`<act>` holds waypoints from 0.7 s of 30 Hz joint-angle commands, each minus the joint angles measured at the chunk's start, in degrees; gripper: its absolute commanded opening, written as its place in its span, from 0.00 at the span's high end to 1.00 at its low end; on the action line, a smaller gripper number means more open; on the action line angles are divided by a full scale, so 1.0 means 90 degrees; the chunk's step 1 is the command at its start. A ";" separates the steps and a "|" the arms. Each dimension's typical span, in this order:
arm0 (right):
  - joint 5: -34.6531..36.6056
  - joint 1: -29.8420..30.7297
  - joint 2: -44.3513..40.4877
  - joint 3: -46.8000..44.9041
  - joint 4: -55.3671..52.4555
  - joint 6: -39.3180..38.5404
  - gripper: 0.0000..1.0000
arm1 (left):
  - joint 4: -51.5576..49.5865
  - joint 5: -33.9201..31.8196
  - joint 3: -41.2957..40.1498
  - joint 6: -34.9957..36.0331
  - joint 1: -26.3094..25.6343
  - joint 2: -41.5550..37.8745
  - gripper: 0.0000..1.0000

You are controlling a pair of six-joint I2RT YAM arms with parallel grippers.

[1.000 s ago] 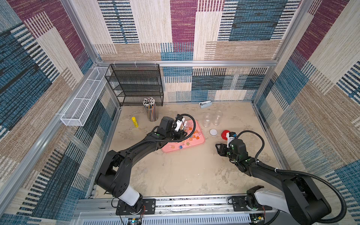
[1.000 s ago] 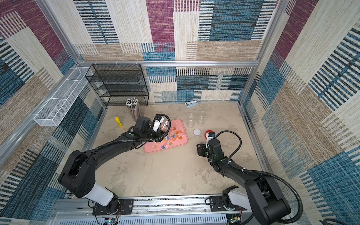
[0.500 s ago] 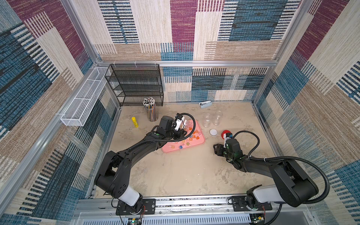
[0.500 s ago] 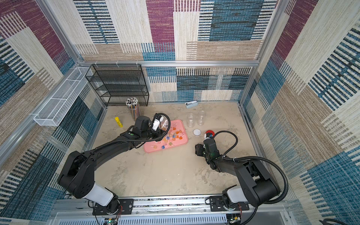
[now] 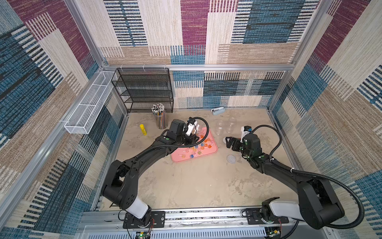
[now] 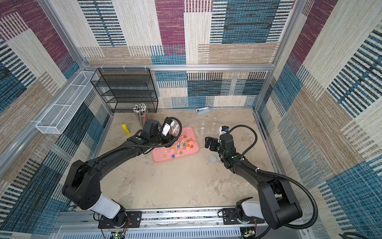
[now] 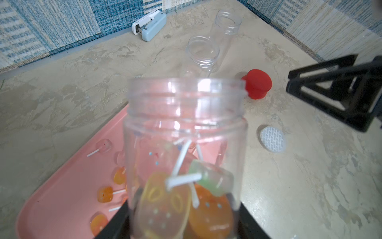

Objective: Pour the candies out of the jar
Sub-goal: 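Place the lid at the center of the board, then pour the candies out of the jar onto the tray.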

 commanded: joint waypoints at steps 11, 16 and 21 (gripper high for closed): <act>0.0368 -0.0721 -0.0068 -0.0087 0.0982 0.0081 0.00 | -0.3553 -0.0358 0.2022 0.2262 -0.0086 0.1322 1.00; 0.0396 -0.0800 -0.0152 -0.0331 0.1059 0.0054 0.00 | -0.4886 -0.1172 0.3115 0.2790 -0.0215 0.2237 1.00; 0.0399 -0.0866 -0.0311 -0.0411 0.1036 -0.0068 0.00 | -0.5902 -0.2223 0.4192 0.3244 -0.0313 0.3195 1.00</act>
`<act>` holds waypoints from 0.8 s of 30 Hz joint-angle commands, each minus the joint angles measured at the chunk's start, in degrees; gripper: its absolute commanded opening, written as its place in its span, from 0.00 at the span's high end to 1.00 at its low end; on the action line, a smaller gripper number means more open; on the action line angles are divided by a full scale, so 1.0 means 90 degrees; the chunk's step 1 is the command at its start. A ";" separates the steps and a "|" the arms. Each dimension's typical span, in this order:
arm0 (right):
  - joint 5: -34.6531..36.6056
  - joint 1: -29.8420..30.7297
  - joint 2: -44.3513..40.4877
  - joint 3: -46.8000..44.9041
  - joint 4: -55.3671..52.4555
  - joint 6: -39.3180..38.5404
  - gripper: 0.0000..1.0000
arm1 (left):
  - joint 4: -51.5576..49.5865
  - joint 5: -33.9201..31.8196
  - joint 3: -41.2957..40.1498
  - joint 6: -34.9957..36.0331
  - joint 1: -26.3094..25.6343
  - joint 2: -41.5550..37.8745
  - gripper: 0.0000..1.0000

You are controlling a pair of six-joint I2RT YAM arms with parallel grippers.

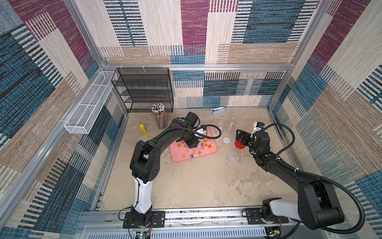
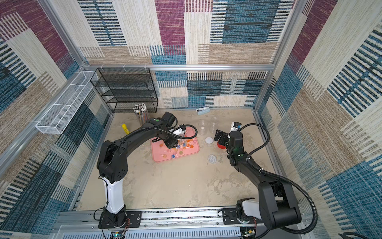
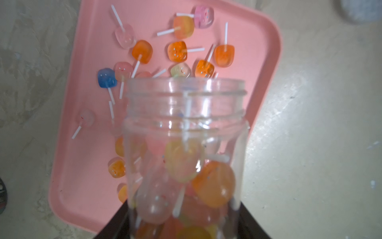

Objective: Pour the candies out of the jar
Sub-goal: 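Pour the candies out of the jar onto the tray.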

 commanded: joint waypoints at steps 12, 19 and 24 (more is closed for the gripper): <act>0.0140 -0.0065 -0.0333 -0.0094 0.0286 -0.0187 0.00 | -0.0999 -0.3605 0.0784 0.1746 -0.0341 0.0792 1.00; 0.0076 -0.0066 -0.0259 -0.0085 0.0263 -0.0121 0.00 | -0.0641 -0.4292 0.0157 0.2684 -0.0468 0.0430 1.00; -0.0039 -0.0069 -0.0137 -0.0057 0.0295 -0.0043 0.00 | -0.0453 -0.4637 -0.0244 0.3093 -0.0512 0.0109 1.00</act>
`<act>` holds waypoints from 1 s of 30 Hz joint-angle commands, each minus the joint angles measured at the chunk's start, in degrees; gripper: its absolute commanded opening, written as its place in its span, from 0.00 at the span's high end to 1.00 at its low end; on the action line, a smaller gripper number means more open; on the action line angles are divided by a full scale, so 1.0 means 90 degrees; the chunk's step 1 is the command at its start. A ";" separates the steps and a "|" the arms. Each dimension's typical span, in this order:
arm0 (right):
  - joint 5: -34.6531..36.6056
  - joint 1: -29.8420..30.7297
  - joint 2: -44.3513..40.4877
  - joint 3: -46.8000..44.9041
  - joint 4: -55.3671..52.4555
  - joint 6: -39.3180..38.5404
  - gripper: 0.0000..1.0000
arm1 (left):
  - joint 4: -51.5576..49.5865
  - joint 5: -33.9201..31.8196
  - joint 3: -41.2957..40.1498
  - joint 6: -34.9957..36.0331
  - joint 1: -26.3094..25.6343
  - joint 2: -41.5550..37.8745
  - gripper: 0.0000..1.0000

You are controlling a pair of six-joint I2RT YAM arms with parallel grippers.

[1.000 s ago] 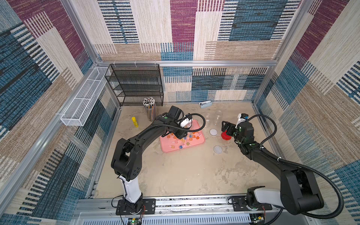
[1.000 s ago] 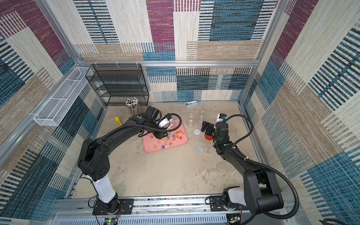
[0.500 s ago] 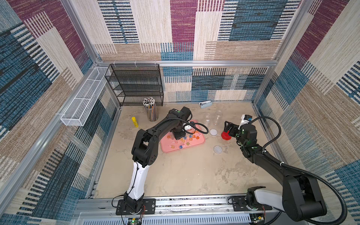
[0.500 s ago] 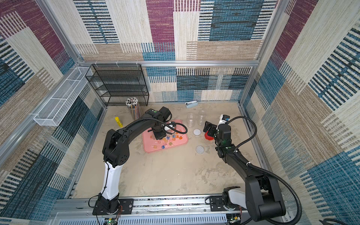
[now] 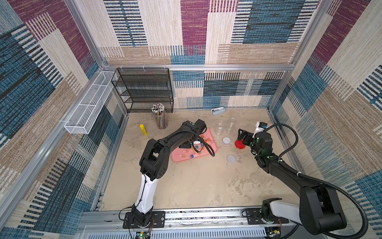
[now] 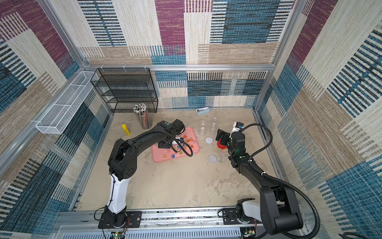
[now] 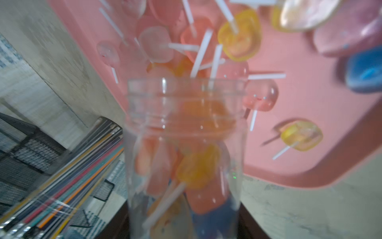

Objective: Pour the candies out of the jar
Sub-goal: 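Pour the candies out of the jar onto the tray.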

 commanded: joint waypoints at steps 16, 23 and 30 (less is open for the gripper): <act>-0.0316 -0.0002 0.0266 0.0162 0.0291 0.0263 0.00 | 0.1379 -0.0476 -0.1777 0.1631 0.0065 -0.1547 1.00; -0.0369 -0.0003 0.0229 0.0187 0.0215 0.0264 0.00 | 0.1293 -0.0886 -0.1377 0.1651 0.0065 -0.0807 1.00; -0.0316 -0.0002 0.0108 0.0109 0.0227 0.0264 0.00 | 0.1430 -0.1344 -0.1915 0.1962 0.0045 -0.1458 1.00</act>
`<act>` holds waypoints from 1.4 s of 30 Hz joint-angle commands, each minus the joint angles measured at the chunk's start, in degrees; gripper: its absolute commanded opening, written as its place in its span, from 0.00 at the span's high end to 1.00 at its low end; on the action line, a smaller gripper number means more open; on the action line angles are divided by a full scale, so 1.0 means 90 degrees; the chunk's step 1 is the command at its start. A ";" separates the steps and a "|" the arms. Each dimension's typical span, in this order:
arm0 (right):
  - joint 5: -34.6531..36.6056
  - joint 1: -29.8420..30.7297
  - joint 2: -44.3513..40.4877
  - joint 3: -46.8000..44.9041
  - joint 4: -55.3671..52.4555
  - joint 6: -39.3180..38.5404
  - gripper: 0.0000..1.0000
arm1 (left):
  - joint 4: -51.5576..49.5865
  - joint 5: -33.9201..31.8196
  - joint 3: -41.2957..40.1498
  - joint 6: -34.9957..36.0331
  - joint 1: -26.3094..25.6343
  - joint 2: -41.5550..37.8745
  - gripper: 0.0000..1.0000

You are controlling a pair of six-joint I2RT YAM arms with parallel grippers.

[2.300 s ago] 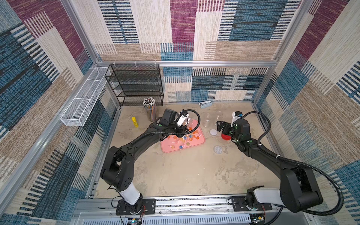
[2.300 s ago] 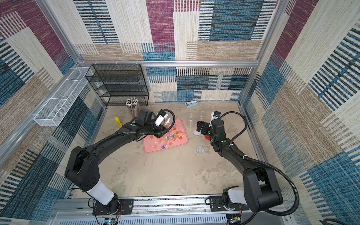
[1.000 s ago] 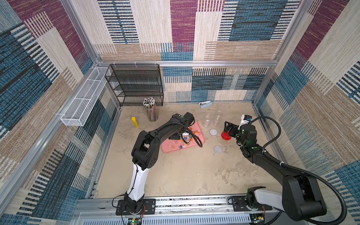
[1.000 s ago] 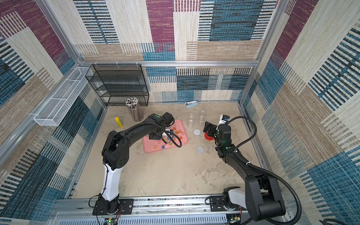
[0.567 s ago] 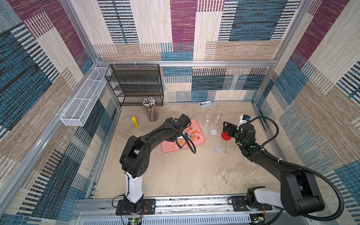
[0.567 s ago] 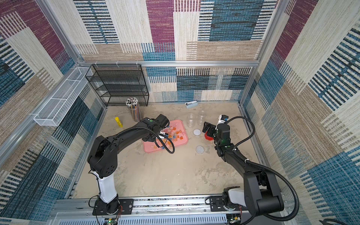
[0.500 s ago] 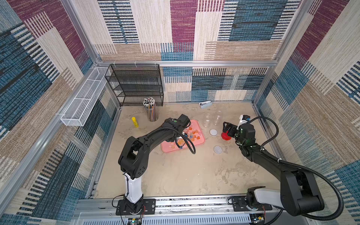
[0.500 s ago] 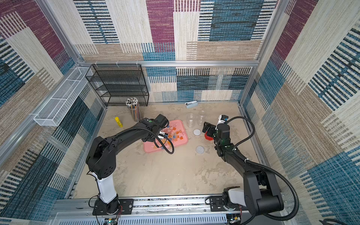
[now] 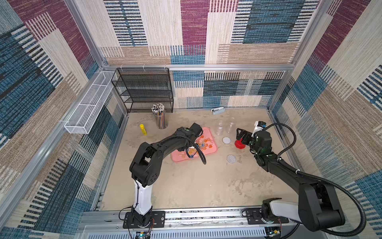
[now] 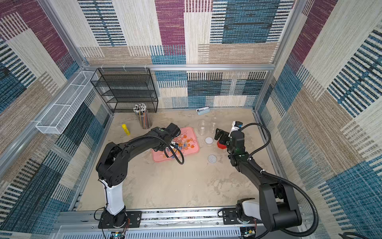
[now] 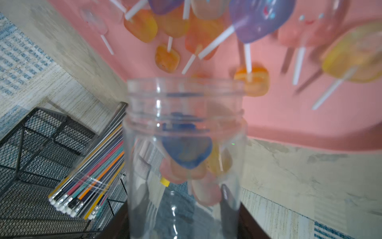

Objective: Pour the candies out of the jar
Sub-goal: 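Pour the candies out of the jar onto the tray.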

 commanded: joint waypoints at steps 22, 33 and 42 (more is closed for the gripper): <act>-0.0126 -0.0007 -0.0082 0.0107 -0.0049 0.0139 0.00 | -0.0277 -0.0656 -0.0071 -0.0006 -0.0159 -0.0326 1.00; -0.0170 -0.0001 -0.0249 0.0090 -0.0104 0.0134 0.00 | -0.0224 -0.0281 0.0143 -0.0163 -0.0159 -0.0270 1.00; -0.0753 -0.0003 -0.0398 0.0306 -0.0254 -0.0140 0.00 | 0.0571 0.1706 0.0335 -0.1143 0.0034 -0.0834 1.00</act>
